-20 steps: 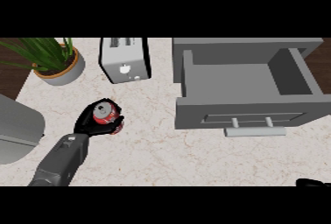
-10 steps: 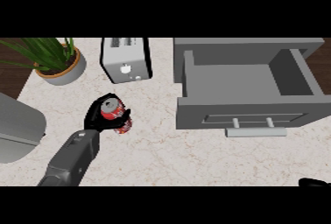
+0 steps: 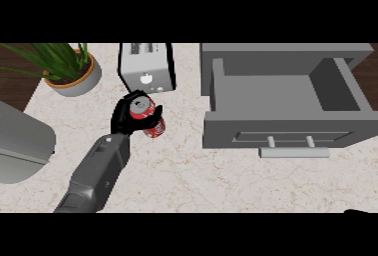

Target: Pick up the can, place it into the drawer and close the drawer

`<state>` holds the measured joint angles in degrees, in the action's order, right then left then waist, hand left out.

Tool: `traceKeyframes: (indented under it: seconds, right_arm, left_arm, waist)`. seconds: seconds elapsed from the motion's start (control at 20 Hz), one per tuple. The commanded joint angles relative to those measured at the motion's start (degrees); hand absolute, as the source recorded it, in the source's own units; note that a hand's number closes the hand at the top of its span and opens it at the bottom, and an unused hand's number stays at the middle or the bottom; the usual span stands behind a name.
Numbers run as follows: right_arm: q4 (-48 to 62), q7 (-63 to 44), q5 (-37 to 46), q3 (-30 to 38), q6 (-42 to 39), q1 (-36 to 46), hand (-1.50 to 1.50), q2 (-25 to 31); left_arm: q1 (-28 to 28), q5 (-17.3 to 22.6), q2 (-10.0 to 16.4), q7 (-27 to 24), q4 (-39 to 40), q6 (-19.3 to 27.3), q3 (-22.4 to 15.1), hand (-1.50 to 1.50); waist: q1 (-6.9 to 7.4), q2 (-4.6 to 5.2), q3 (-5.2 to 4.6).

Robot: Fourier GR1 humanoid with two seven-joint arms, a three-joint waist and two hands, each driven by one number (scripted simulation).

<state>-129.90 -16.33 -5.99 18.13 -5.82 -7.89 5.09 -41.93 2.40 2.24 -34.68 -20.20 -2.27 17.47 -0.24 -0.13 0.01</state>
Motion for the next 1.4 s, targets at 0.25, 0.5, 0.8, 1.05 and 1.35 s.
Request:
traceKeyframes:
  seconds: [0.25, 0.5, 0.8, 1.05, 1.35]
  right_arm:
    - [0.4, 1.2, 1.2, 0.4, 0.2, 0.5, -1.50, -0.1]
    - [3.8, -0.4, 0.6, 1.5, 0.6, 4.3, -1.50, 1.9]
    - [2.3, -2.0, 3.2, -1.0, 1.9, 4.8, -1.50, 0.7]
    - [3.1, 0.3, 2.8, -0.3, 1.7, 3.6, -1.50, -0.2]
    - [1.2, -2.3, 0.6, 2.2, 1.5, 6.2, -1.50, 2.7]
  left_arm:
    - [-4.8, 2.2, -2.2, 16.4, -16.3, 3.7, -7.5, 1.50]
    - [-8.5, 7.7, -2.2, 25.6, -25.1, 10.3, -15.6, 1.50]
    - [-11.8, 10.4, -2.2, 37.5, -33.9, 18.4, -22.4, 1.50]
    - [-19.8, 9.4, -2.2, 45.3, -35.9, 22.5, -24.4, 1.50]
    - [-30.5, 9.6, -2.2, 45.7, -25.3, 24.6, -24.1, 1.50]
  waist:
    - [0.61, -0.39, 0.05]
    - [0.32, -0.36, 0.03]
    - [-0.07, -0.10, 0.01]
    - [-0.20, -0.02, 0.02]
    - [-1.01, 0.28, 0.02]
